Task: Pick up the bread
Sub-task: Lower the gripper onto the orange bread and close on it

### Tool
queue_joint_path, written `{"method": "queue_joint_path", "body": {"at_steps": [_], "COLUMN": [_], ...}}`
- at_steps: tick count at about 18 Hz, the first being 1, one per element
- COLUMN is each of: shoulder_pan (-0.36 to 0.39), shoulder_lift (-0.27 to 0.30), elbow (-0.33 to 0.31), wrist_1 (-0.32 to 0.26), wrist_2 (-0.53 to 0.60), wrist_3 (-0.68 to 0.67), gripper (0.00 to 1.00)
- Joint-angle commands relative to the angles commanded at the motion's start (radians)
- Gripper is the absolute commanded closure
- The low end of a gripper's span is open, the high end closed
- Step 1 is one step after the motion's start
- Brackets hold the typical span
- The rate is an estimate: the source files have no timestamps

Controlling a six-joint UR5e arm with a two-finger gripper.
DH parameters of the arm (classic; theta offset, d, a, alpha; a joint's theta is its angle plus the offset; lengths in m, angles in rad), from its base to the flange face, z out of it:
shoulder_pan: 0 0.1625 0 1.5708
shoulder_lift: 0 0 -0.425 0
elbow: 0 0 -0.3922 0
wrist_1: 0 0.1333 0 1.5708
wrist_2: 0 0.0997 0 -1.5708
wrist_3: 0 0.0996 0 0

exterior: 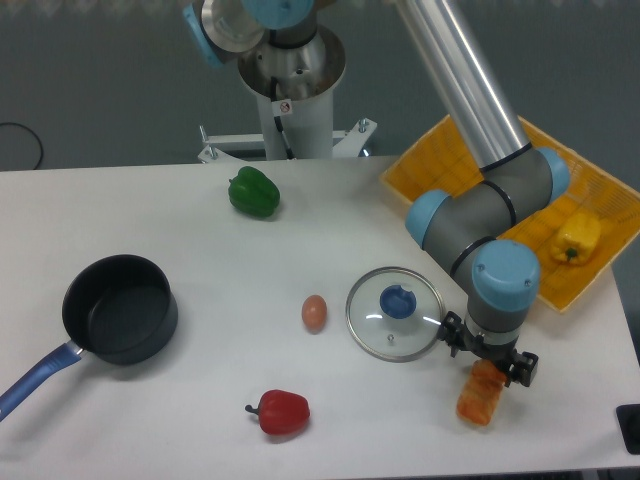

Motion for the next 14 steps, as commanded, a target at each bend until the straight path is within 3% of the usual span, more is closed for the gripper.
{"method": "queue_joint_path", "body": {"at_steps": [8,12,14], "shoulder_pan": [0.002,0.008,0.008], "shoulder_lift": [-0.017,-0.017,-0.017], "elbow": [0.006,0.005,0.005], "wrist_1": [0.024,0.029,0.028], "wrist_2": [0.0,0.0,0.0], "wrist_3": [0.025,0.041,0.052], "gripper": [0.0,0.15,0.28]}}
